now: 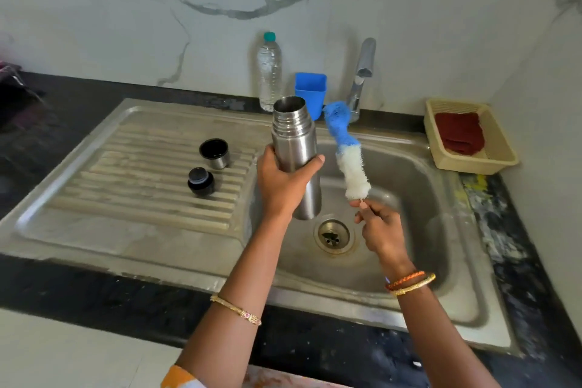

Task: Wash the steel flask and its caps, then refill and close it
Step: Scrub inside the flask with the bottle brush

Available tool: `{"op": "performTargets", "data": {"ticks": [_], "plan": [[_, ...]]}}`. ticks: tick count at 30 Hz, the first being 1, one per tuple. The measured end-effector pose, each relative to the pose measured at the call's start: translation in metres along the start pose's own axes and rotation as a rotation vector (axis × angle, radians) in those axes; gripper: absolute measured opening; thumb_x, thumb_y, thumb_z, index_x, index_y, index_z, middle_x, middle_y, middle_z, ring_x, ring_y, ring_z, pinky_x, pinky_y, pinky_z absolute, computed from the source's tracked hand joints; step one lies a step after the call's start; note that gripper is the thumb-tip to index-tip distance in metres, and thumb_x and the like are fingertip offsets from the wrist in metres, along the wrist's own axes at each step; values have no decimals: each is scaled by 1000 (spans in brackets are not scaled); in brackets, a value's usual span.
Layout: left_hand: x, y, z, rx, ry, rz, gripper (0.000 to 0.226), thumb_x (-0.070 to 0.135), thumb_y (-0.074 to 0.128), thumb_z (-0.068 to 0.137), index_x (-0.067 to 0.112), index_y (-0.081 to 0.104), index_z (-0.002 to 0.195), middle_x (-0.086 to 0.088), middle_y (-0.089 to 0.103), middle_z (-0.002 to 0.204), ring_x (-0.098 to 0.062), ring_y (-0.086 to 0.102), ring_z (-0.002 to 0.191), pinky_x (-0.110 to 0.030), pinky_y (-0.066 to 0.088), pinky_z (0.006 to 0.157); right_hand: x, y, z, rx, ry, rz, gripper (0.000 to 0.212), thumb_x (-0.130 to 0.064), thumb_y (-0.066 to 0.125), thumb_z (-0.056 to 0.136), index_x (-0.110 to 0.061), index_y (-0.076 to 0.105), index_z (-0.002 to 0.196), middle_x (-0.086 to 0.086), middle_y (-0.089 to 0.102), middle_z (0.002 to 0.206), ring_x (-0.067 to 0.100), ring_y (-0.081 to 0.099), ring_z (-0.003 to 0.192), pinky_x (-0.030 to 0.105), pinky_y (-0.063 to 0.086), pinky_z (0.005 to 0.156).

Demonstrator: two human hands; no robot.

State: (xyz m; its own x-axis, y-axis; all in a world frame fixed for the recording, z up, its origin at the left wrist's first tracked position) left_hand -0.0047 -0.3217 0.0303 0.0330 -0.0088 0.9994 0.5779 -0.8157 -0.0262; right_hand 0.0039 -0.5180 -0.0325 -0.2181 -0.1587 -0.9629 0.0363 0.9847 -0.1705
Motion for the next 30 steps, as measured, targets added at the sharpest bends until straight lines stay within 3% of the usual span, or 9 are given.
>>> {"op": "performTargets", "data": {"ticks": [3, 7, 11, 14, 17, 25, 30], "plan": [[10, -23, 16, -10, 50, 87, 50, 31, 90, 60, 33, 58, 98, 10, 67, 97, -4, 65, 85, -20, 51, 71, -6, 25, -7, -66, 55, 94, 24, -10, 41, 100, -8, 65, 99, 2, 50, 65, 1, 35, 32, 9, 25, 34], [25, -58, 43, -61, 86, 135, 50, 31, 90, 62, 33, 56, 99, 18, 65, 92, 3, 63, 82, -14, 47, 68, -23, 62, -14, -86, 103, 136, 25, -12, 40, 100, -6, 64, 104, 1, 51, 68, 5, 24, 36, 15, 18, 35], [45, -108, 87, -121, 126, 122, 46, 33, 90, 63, 37, 58, 97, 20, 66, 90, 10, 64, 77, -15, 52, 70, -57, 117, -22, -79, 104, 176, 25, -11, 39, 101, -6, 63, 102, 3, 50, 70, 6, 23, 39, 16, 15, 37], [68, -146, 122, -171, 177, 143, 48, 34, 89, 65, 34, 59, 102, 21, 66, 92, 16, 61, 74, -7, 49, 64, -79, 154, -31, -46, 87, 161, 26, -13, 39, 101, -5, 64, 102, 3, 51, 70, 8, 24, 40, 17, 16, 37], [83, -177, 157, -227, 228, 182, 51, 35, 88, 65, 34, 57, 106, 20, 65, 97, 11, 62, 83, -10, 49, 69, -94, 182, -39, -23, 74, 165, 26, -14, 40, 101, -6, 64, 100, 3, 51, 69, 6, 24, 39, 15, 17, 35], [38, -222, 213, -242, 261, 300, 51, 34, 88, 64, 29, 55, 103, 20, 60, 90, 8, 57, 79, -9, 40, 64, -97, 238, -53, 18, 170, 235, 27, -12, 40, 101, -5, 65, 96, 2, 52, 67, 9, 24, 43, 15, 17, 36], [12, -232, 236, -201, 294, 294, 51, 37, 88, 61, 29, 55, 99, 19, 61, 89, 2, 60, 82, -14, 46, 68, -96, 256, -47, 84, 197, 228, 27, -13, 39, 102, -4, 64, 99, 3, 51, 68, 7, 26, 41, 15, 19, 35]]}}
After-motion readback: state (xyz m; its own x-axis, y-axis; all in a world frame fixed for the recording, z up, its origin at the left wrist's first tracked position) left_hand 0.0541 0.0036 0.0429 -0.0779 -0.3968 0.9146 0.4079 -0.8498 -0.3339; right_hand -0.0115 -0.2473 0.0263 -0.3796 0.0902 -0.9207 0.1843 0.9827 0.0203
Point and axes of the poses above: each hand's wrist, its own z-axis towards the middle knuckle, its own y-axis out of the palm, x = y × z, the point moved 5 cm from there along z, towards the middle knuckle
